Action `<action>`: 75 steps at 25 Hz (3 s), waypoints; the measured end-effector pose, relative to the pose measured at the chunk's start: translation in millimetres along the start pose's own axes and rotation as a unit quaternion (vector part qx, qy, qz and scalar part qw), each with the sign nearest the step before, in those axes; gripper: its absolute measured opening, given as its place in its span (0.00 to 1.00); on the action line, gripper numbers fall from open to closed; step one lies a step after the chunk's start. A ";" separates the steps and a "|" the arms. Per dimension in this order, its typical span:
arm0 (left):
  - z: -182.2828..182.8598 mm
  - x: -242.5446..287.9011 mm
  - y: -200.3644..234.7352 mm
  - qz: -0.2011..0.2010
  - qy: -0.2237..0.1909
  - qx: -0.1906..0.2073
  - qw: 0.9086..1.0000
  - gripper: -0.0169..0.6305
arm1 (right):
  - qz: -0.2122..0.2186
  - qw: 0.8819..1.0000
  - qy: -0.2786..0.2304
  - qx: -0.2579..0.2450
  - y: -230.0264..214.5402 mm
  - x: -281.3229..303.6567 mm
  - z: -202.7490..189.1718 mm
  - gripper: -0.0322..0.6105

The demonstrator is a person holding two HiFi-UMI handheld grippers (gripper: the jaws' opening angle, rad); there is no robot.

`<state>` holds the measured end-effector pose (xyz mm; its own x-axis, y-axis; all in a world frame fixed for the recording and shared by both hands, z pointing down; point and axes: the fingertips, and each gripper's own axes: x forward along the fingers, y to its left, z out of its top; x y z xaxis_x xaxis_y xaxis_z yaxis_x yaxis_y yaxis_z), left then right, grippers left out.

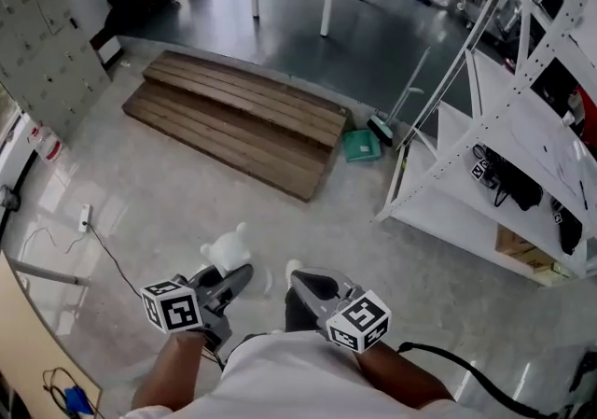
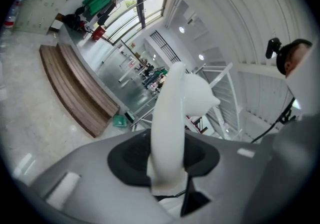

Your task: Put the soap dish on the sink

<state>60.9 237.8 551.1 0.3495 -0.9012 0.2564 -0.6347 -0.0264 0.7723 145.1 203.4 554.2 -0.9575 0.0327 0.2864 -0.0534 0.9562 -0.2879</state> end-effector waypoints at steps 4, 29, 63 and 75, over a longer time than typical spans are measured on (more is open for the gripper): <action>35.7 15.5 18.3 0.021 0.006 0.004 1.000 0.27 | 0.018 1.000 -0.013 -0.002 -28.0 30.3 26.7 0.05; 219.7 132.6 131.7 0.057 -0.012 -0.020 0.998 0.27 | 0.024 1.000 -0.008 0.007 -249.1 185.5 138.7 0.05; 506.8 207.4 360.9 0.027 0.037 -0.051 0.998 0.27 | -0.029 0.999 -0.004 0.018 -429.2 482.1 285.8 0.05; 707.1 286.4 351.3 0.034 0.043 -0.007 0.998 0.27 | -0.035 0.998 -0.041 0.040 -534.8 536.4 422.5 0.05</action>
<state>-549.3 -335.5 484.9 0.3638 -0.8604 0.3570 -0.6501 0.0399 0.7588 -459.6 -413.4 475.7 -0.9702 -0.0610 0.2345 -0.1411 0.9290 -0.3422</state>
